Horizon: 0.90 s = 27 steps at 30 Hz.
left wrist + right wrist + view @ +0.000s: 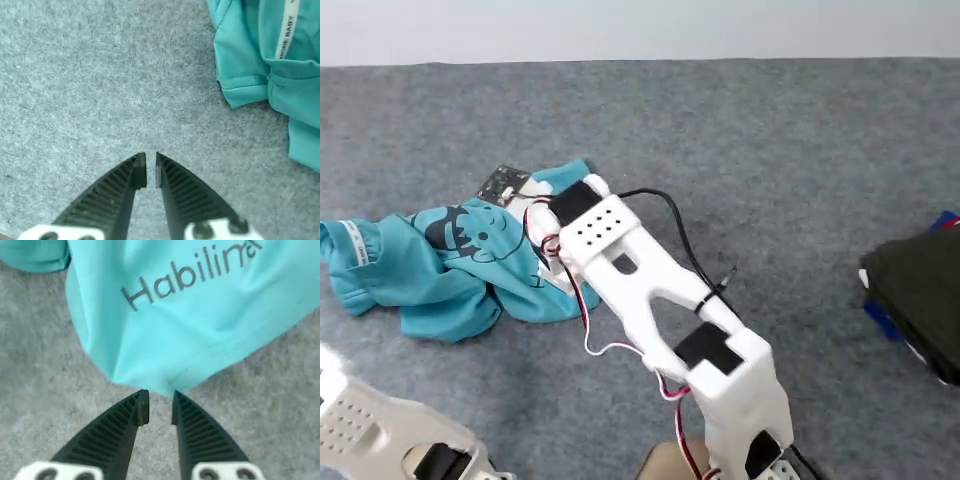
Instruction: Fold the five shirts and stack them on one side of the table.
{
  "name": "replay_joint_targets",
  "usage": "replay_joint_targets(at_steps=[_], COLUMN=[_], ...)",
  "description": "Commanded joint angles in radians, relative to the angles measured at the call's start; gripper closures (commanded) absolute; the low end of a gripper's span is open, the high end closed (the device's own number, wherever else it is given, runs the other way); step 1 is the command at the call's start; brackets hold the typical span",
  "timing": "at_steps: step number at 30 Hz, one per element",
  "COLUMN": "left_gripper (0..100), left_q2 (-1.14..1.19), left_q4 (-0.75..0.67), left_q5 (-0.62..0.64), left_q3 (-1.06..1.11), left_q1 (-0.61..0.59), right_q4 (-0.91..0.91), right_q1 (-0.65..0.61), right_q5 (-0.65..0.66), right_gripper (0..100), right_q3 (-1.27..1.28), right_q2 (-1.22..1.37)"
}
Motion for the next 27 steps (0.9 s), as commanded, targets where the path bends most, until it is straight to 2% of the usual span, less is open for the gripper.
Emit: replay_joint_targets(at_steps=[1, 7, 11, 17, 27], left_gripper=[96, 96, 96, 96, 96], left_q2=[-0.063, -0.061, -0.061, -0.060, -0.060], left_q4=[-0.035, -0.043, -0.086, -0.104, -0.175], left_q5=[0.035, 0.038, 0.069, 0.078, 0.077], left_q3=[0.016, 0.021, 0.021, 0.021, 0.058], left_q1=[-0.006, -0.002, 0.000, 0.003, 0.011], right_q4=[-0.002, 0.008, 0.030, 0.042, -0.044], right_q1=[-0.008, -0.004, 0.021, 0.127, 0.266], right_q5=[0.003, 0.003, 0.009, 0.011, 0.012], right_gripper=[89.0, 89.5, 99.3, 98.9, 98.9], right_q3=[-0.074, -0.161, -0.270, -0.526, -0.922], right_q2=[0.038, 0.199, 0.283, 0.375, 0.585])
